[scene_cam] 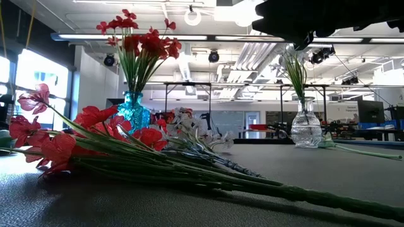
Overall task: Sort flowers into vase by color
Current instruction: Put the left white flower into the transparent vase
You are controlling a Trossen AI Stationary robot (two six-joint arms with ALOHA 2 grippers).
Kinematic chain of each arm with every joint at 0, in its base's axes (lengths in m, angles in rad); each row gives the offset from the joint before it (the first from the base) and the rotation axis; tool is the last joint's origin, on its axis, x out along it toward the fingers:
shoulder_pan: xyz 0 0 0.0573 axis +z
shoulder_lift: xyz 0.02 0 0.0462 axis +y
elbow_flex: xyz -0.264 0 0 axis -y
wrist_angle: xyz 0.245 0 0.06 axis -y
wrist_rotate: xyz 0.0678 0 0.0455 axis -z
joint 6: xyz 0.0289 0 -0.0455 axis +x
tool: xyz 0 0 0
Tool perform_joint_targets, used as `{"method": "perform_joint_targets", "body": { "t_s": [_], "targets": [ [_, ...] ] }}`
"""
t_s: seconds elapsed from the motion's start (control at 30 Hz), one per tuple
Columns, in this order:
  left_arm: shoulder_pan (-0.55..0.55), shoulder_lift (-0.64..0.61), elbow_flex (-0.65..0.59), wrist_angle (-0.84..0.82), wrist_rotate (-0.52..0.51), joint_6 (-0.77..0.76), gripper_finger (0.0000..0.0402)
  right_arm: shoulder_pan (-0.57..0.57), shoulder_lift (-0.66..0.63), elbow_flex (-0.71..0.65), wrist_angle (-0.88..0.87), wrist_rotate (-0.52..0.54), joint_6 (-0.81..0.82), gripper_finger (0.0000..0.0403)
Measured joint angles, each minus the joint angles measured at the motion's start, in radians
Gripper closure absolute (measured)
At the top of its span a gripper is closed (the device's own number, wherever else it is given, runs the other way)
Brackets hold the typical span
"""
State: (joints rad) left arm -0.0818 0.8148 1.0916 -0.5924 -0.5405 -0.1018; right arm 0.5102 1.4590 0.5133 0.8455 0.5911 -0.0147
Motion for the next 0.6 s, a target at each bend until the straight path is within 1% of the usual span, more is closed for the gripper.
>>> {"method": "perform_joint_targets", "body": {
  "t_s": [0.1,0.13,0.2,0.27,0.33,0.4,0.47,0.53,0.6],
  "targets": [
    [-0.100,0.066,-0.001,0.001,-0.036,-0.024,0.0134,0.000,0.000,0.000,0.000,0.007,0.001,0.0238],
    [-0.136,0.093,-0.001,0.000,-0.058,-0.045,0.0135,0.000,0.000,0.000,-0.004,0.030,0.014,0.0238],
    [-0.208,0.147,-0.002,-0.010,-0.110,-0.106,0.0137,0.001,-0.002,0.000,-0.029,0.113,0.062,0.0237],
    [-0.280,0.196,-0.002,-0.026,-0.140,-0.198,0.0138,0.000,-0.016,0.000,-0.107,0.193,0.121,0.0232],
    [-0.353,0.238,-0.002,-0.050,-0.143,-0.295,0.0138,-0.008,-0.043,0.000,-0.210,0.222,0.195,0.0222],
    [-0.421,0.272,-0.002,-0.083,-0.142,-0.409,0.0138,-0.022,-0.076,0.000,-0.313,0.211,0.296,0.0206],
    [-0.482,0.304,-0.002,-0.143,-0.142,-0.551,0.0138,-0.040,-0.102,0.000,-0.400,0.162,0.383,0.0187],
    [-0.536,0.341,-0.002,-0.234,-0.140,-0.715,0.0138,-0.059,-0.111,0.000,-0.457,0.104,0.432,0.0167],
    [-0.578,0.379,-0.002,-0.344,-0.106,-0.911,0.0138,-0.077,-0.111,0.000,-0.477,0.046,0.444,0.0151]
  ]
}}
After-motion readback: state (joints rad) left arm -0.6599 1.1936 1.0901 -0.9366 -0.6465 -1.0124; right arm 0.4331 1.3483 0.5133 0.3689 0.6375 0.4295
